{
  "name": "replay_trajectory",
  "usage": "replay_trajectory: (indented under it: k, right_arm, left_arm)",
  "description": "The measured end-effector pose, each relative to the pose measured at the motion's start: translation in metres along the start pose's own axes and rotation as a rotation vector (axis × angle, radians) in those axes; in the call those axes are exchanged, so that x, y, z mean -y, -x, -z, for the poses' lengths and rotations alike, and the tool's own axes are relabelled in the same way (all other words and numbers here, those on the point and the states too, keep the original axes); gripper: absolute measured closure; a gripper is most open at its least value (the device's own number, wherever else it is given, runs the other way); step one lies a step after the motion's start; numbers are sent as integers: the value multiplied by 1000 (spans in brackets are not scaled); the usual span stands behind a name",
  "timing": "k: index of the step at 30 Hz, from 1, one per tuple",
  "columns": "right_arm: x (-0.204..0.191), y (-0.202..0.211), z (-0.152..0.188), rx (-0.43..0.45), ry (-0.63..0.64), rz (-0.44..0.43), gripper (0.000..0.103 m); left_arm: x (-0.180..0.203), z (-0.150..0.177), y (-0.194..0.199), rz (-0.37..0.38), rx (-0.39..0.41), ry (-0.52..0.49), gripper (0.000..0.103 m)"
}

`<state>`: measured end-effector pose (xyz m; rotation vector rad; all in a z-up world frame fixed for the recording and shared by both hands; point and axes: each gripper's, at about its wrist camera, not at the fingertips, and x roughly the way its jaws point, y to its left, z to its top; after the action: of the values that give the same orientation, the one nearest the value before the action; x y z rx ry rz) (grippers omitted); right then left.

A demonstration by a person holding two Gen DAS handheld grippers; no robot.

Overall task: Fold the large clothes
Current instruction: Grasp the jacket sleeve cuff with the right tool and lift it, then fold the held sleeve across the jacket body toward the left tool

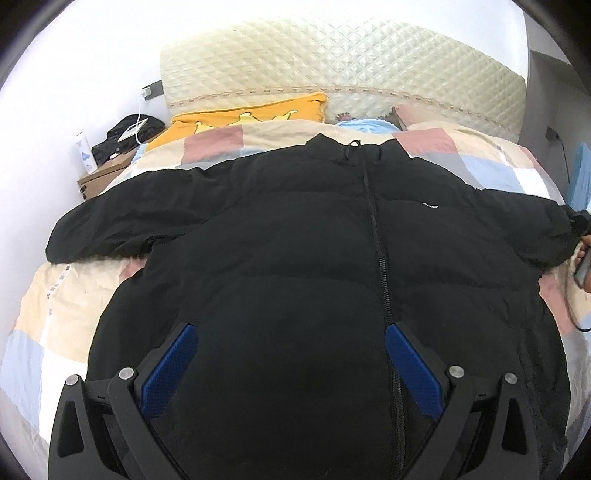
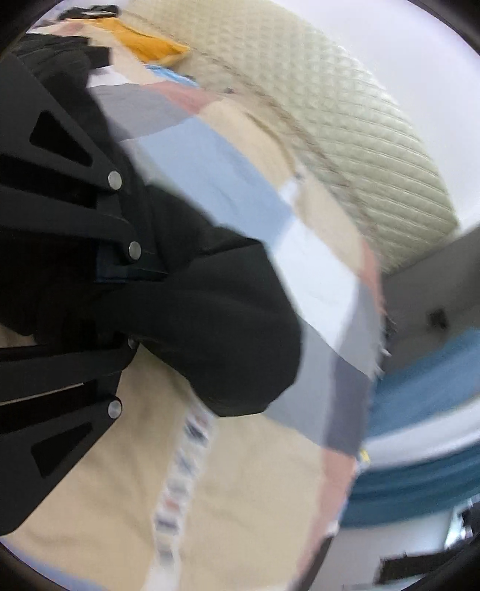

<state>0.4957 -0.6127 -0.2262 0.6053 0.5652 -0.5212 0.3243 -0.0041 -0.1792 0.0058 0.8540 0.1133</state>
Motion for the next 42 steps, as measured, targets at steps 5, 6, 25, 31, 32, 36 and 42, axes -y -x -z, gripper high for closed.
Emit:
replay_trajectory:
  k: [5, 6, 25, 31, 32, 36, 42]
  right_arm:
    - [26, 56, -34, 86, -43, 88, 98]
    - [27, 63, -38, 92, -44, 96, 99]
    - [-199, 285, -57, 321, 379, -37, 99]
    - [-288, 319, -5, 332, 486, -150, 99]
    - [-305, 324, 10, 330, 516, -171, 99]
    - [-366, 331, 72, 300, 622, -255, 99]
    - [-441, 313, 177, 234, 801, -343, 99]
  left_arm:
    - [-7, 2, 13, 22, 18, 1, 0]
    - [-9, 2, 17, 24, 22, 4, 0]
    - [-59, 12, 69, 106, 102, 88, 0]
    - [-78, 15, 79, 128, 118, 106, 0]
    - [-81, 16, 80, 129, 119, 108, 0]
    - [-98, 18, 81, 119, 128, 121, 0]
    - [-131, 19, 72, 105, 124, 203, 0]
